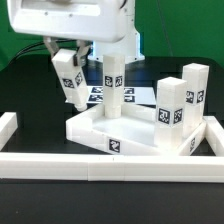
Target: Assemble desk
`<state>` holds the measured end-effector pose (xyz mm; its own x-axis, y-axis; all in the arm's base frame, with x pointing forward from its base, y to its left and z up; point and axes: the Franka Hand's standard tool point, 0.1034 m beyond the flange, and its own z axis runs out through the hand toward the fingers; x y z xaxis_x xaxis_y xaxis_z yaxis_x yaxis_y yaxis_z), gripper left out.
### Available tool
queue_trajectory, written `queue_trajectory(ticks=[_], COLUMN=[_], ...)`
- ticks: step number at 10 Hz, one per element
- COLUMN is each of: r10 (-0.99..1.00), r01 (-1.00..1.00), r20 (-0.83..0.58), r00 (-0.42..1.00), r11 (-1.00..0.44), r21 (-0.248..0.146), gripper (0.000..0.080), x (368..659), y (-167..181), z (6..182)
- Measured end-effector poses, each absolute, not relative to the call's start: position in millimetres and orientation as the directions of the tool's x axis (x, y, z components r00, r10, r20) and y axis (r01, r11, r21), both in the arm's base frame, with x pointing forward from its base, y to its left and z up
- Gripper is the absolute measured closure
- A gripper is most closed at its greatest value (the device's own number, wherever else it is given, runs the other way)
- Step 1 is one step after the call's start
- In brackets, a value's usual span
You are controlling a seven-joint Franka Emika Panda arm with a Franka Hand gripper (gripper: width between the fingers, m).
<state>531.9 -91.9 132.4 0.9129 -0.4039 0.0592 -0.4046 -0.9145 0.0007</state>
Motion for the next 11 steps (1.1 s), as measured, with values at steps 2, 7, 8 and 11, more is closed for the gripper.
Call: queue_trajectory(ticks=[2,7,8,11], r10=[-0.365,-0.342,-0.342,-0.322], r01=[-0.372,-0.351,-0.351,-0.337], r20=[0.186,0.239,0.235,0.296], r00=[0.912,0.909,0.91,0.9], r11=[-0.928,-0.936,-0.936,-0.941], r21=[0.005,-0.006,-0.004,0.001], gripper=[0.0511,0.0511,0.0511,0.0511], x=[541,555,553,551], y=[-86,-79,-79,-75], z=[133.2,146.4,144.1,138.8])
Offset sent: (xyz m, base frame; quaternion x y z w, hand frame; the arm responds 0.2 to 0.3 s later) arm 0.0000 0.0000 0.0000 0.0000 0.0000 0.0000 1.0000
